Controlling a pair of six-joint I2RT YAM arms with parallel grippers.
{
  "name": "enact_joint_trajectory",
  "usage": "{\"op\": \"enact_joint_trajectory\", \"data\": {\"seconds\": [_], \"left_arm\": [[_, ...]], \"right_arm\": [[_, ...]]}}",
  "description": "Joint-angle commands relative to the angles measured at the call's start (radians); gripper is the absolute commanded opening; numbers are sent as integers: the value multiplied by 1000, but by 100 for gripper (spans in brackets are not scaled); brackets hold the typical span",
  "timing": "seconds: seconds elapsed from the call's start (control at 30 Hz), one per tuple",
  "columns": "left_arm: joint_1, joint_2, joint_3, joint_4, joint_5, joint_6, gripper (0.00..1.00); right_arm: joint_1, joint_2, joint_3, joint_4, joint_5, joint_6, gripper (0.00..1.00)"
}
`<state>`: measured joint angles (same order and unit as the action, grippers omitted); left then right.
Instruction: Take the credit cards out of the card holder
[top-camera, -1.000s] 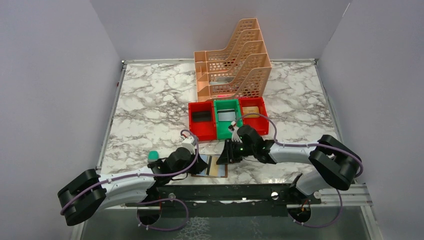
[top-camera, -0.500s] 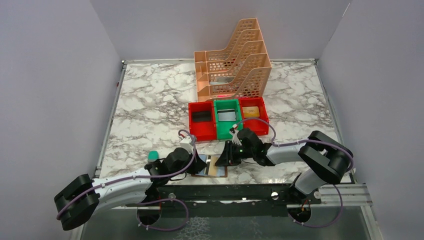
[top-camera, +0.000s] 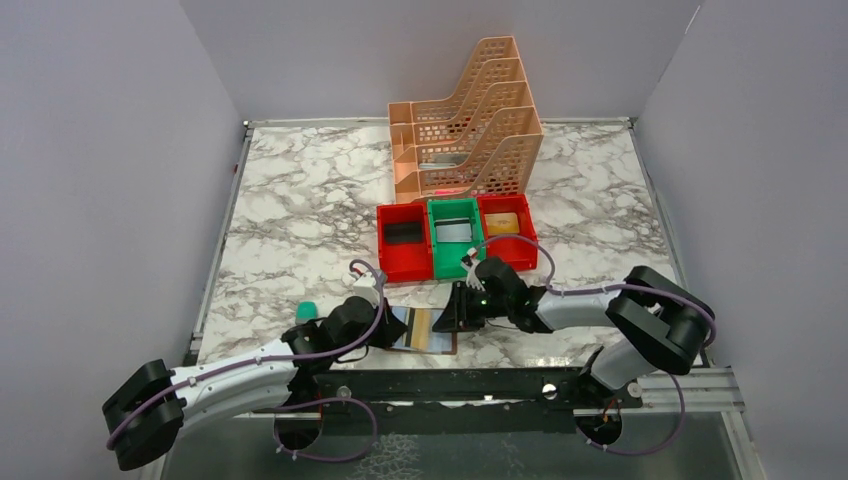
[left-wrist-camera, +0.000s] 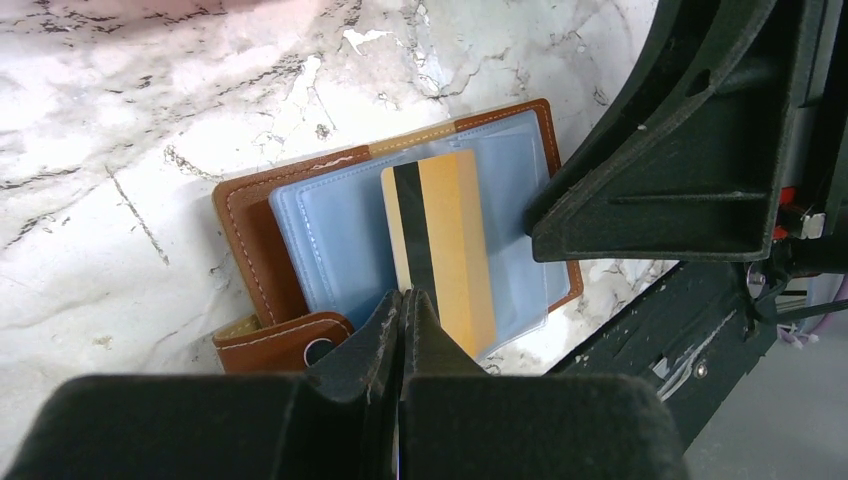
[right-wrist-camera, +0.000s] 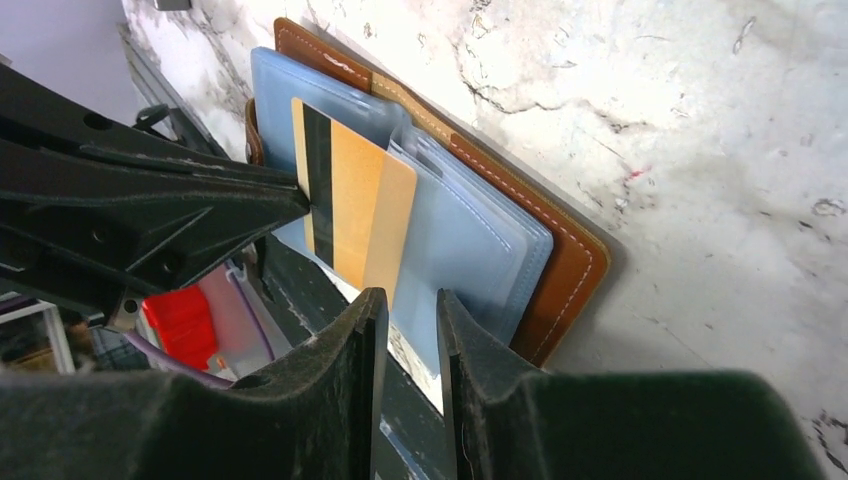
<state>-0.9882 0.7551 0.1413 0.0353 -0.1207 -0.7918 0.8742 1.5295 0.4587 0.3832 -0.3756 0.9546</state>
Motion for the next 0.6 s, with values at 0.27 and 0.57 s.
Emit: {"op": "enact_joint_trajectory", "data": {"seconds": [0.27,0.57], "left_arm": [[3,13,4,35,0,-7,0],[3,5,4,32,7,-3,2]], "right_arm": [[28,-103,122,-155,-36,-131,33],[40,87,62,-44,-3,-35,34]]}}
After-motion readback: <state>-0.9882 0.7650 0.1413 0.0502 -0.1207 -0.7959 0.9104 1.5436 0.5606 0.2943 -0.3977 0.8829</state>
